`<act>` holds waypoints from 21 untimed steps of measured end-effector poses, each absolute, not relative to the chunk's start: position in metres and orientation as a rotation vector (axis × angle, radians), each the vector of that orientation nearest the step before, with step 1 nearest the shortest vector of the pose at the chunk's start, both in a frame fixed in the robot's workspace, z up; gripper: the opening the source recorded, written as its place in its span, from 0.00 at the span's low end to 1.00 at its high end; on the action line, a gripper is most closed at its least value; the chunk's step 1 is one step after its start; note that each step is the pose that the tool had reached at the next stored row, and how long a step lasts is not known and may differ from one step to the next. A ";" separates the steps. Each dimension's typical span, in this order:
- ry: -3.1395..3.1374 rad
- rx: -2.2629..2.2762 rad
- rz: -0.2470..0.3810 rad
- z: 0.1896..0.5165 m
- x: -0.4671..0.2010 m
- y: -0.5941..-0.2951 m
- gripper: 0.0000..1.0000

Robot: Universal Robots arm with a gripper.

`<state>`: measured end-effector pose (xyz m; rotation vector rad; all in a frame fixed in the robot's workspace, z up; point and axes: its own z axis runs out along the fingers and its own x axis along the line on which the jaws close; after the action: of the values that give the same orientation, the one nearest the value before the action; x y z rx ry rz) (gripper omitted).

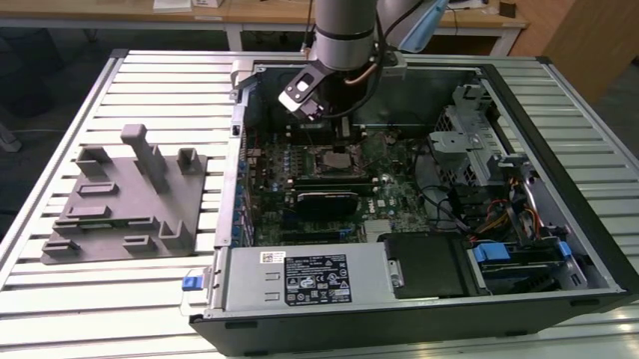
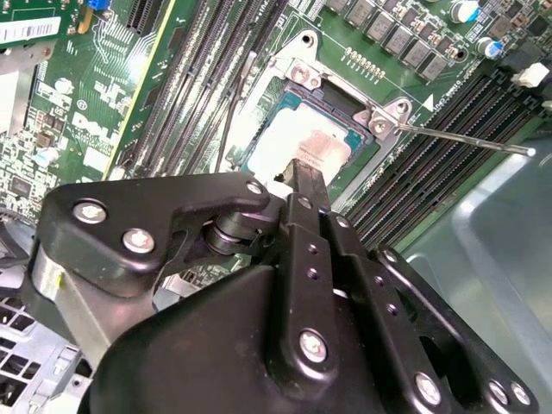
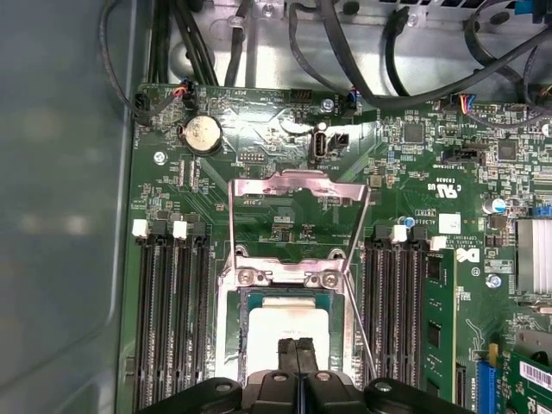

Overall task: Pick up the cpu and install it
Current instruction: 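Place the cpu into insertion slot, then close the cpu cover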

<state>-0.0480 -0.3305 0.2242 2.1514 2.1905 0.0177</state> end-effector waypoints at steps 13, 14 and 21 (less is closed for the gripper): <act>2.190 2.151 0.018 0.231 -0.048 -0.330 0.11; 2.191 2.151 0.018 0.231 -0.048 -0.330 0.11; 2.190 2.151 0.017 0.234 -0.048 -0.330 0.11</act>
<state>-0.0480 -0.3304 0.2343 2.1513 2.1904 0.0175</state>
